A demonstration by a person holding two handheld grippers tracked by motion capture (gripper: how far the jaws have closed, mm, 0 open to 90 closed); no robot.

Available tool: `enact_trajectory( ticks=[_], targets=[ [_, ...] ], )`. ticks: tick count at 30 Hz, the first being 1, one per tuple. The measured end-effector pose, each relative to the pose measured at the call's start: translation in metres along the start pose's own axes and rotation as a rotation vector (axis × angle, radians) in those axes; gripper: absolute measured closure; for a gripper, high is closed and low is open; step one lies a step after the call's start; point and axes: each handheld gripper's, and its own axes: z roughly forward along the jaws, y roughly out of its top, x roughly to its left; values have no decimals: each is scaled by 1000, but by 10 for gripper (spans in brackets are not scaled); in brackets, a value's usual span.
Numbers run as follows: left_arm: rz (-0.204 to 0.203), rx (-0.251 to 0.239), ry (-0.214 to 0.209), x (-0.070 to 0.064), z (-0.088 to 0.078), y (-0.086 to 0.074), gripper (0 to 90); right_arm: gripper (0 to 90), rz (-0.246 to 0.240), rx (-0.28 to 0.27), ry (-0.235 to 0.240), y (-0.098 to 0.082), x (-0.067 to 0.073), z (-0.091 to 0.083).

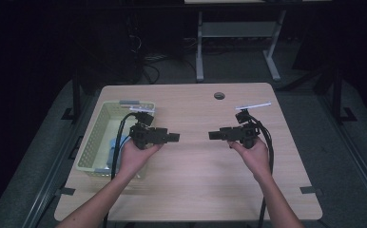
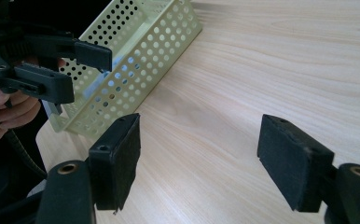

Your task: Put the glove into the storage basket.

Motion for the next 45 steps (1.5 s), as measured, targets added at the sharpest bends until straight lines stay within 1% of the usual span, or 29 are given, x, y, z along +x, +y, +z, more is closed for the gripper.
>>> enact_trajectory(
  ticks=[3, 4, 5, 6, 8, 9, 10, 12, 14, 16, 18, 20, 23, 29, 30, 33, 35, 42, 45],
  targets=[
    [5, -8, -8, -3, 3, 0, 258, 296, -1, -1, -1, -1, -1, -3],
    [6, -6, -10, -5, 4, 0, 256, 295, 4, -2, 0, -2, -1, -4],
    [9, -7, -14, -6, 5, -1, 253, 296, -2, -4, 1, -3, -2, -5],
    [19, -3, -16, -7, 6, -1, 252, 295, 3, -3, -1, -4, -3, -6],
    [19, -4, -20, -10, 8, -2, 247, 293, 5, -1, 1, -7, -5, -8],
    [24, -1, -21, -12, 9, -2, 246, 292, 0, -6, -3, -8, -6, -9],
    [27, 1, -24, -13, 10, -2, 245, 290, 9, -5, -4, -10, -7, -11],
    [36, 5, -29, -16, 12, -3, 244, 290, 10, -11, -5, -13, -10, -13],
    [40, 7, -36, -19, 14, -5, 244, 285, 22, -3, -12, -16, -13, -15],
    [46, 10, -43, -21, 16, -6, 244, 288, 25, -15, -9, -20, -17, -17],
    [59, 13, -44, -24, 18, -8, 244, 288, 37, -10, -9, -24, -20, -20],
    [56, 16, -48, -25, 20, -10, 243, 287, 41, -9, -12, -27, -23, -21],
    [55, 19, -54, -26, 23, -13, 230, 280, 51, -1, -16, -31, -27, -23],
    [65, 22, -57, -29, 28, -21, 212, 277, 69, -18, -18, -42, -35, -28],
    [66, 20, -53, -29, 29, -22, 211, 275, 69, -9, -19, -44, -36, -29],
    [70, 26, -57, -31, 31, -27, 210, 274, 76, -14, -20, -48, -39, -29],
    [74, 20, -59, -32, 32, -30, 210, 274, 78, -8, -22, -51, -41, -29],
    [92, 15, -74, -39, 36, -38, 211, 273, 90, -4, -25, -62, -47, -33],
    [94, 25, -84, -42, 39, -43, 211, 273, 93, -6, -32, -67, -50, -35]
  ],
)
